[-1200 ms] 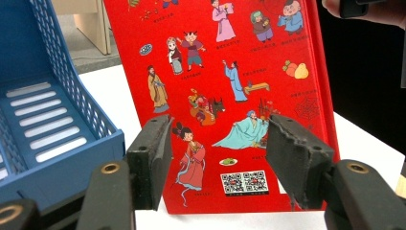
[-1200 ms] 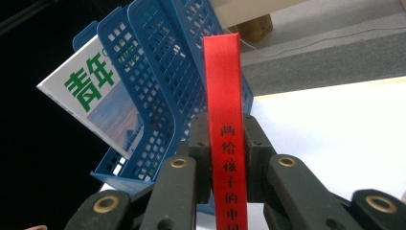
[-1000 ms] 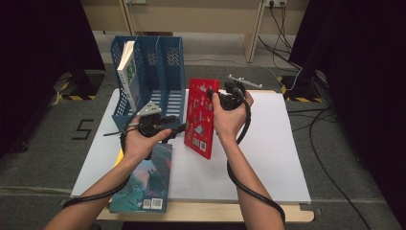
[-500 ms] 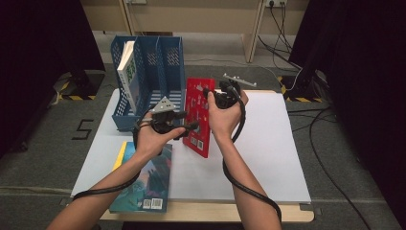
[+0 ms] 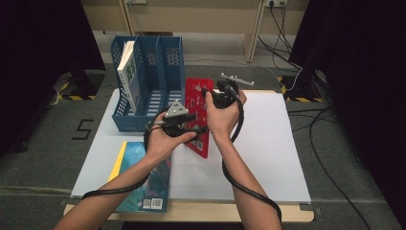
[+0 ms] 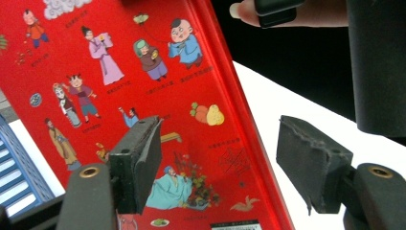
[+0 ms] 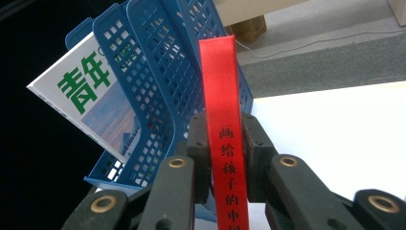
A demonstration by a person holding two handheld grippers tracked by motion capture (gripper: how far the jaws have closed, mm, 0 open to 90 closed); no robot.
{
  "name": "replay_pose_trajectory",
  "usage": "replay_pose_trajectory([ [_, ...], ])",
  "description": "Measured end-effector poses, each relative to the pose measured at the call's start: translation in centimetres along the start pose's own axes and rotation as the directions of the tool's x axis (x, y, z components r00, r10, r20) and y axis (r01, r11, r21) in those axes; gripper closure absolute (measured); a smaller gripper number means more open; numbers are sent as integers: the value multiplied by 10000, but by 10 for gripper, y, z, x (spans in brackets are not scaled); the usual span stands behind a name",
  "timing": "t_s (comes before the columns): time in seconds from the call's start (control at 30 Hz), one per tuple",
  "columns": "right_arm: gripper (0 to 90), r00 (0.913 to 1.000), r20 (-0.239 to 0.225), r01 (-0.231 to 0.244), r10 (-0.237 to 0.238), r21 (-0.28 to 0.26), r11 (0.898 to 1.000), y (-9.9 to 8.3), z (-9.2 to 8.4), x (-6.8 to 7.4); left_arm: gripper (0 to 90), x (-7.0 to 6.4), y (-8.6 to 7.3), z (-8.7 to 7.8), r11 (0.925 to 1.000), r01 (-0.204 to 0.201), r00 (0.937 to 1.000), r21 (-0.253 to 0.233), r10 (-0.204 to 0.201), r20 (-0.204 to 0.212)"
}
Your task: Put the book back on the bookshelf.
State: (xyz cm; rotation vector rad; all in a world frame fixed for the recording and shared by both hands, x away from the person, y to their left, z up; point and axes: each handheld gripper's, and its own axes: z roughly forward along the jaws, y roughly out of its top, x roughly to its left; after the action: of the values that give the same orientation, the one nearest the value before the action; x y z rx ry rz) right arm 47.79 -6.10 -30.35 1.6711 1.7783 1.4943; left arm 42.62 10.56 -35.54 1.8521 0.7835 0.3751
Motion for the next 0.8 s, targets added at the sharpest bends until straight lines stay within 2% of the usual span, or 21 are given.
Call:
replay_pose_trajectory([
  [0.07, 779, 10000, 9, -40, 40, 11, 10000, 0, 0, 1, 312, -1, 0, 1, 10000, -83, 9999, 15, 83, -110],
  [0.23, 779, 10000, 60, -53, 53, 7, 10000, 0, 0, 1, 307, -2, 1, 3, 9999, 105, 9999, -28, -105, -56],
  [0.57, 776, 9999, 63, -133, 133, 7, 9999, -1, 0, 3, 296, -4, 3, 10, 10000, -13, 9992, -65, 10, -397],
  [0.8, 775, 9999, 71, -96, 96, -16, 10000, -1, 0, 5, 298, -5, 3, 14, 10000, -20, 9988, 73, 23, -481],
])
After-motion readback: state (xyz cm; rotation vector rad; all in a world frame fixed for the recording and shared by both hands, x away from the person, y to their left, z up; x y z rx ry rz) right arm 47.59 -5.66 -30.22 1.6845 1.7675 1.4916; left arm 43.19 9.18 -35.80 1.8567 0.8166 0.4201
